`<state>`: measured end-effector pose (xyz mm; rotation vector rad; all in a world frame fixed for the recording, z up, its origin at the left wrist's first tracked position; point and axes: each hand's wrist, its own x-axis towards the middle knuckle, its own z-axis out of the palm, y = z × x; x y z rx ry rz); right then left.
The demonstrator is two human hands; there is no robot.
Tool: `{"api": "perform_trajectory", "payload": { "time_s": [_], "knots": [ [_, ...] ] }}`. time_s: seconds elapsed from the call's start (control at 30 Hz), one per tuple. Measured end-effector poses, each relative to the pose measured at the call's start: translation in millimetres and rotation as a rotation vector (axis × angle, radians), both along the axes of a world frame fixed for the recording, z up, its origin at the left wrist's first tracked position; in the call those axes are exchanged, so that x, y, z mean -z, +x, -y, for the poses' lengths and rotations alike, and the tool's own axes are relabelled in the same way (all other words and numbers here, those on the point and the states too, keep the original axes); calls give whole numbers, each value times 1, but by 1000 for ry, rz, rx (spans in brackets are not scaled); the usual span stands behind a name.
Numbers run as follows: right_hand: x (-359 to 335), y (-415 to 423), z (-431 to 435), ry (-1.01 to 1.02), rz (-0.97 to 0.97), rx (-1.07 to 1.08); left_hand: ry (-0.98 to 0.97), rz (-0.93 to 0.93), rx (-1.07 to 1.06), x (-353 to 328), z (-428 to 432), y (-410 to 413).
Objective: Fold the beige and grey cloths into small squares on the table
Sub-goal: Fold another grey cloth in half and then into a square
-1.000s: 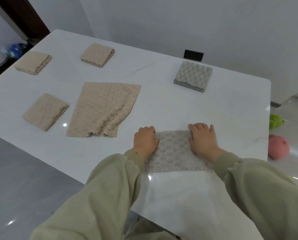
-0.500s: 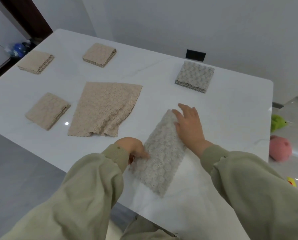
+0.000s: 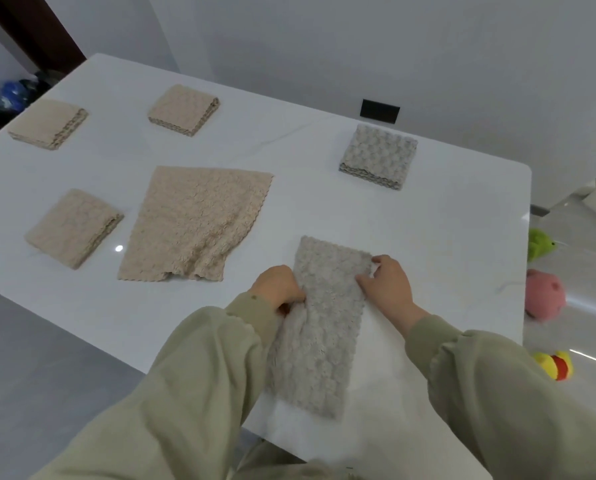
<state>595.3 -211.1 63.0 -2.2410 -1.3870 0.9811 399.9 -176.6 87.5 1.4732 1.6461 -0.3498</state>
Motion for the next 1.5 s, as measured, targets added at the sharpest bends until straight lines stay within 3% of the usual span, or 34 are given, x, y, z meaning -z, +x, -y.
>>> {"api": "perform_trajectory", "payload": {
  "time_s": [0.1, 0.23, 0.3, 0.47, 0.53, 0.67, 0.8, 0.97, 1.1, 1.27, 1.5],
  "knots": [
    [1, -9, -10, 30, 30, -79, -173, -46, 6, -6, 0, -18],
    [1, -15, -23, 31, 167, -78, 241, -118, -3, 3, -13, -23],
    [2, -15, -29, 5, 239, -122, 331, -52, -63, 7, -18, -15],
    [-4, -17, -40, -119, 326, -232, 312, 257, -347, 9, -29, 5],
    [-5, -16, -42, -82, 252, -216, 246, 327, -426, 9, -34, 5],
    [-13, -13, -44, -32, -101, -88, 195, 381, -484, 4, -39, -6],
    [-20, -20, -48, -55, -267, -16, 244, 359, -412, -9, -47, -20],
    [-27, -41, -60, 86, -256, -47, 425, 207, -253, -12, -64, -37],
    [-20, -53, -78, 143, -210, 62, 522, 143, -186, -6, -89, -41],
    [-3, -66, -111, 215, -159, 237, 655, 200, -113, 8, -135, -39],
    [30, -86, -145, 383, 61, 372, 790, 388, -153, 41, -165, -34]
  ]
}}
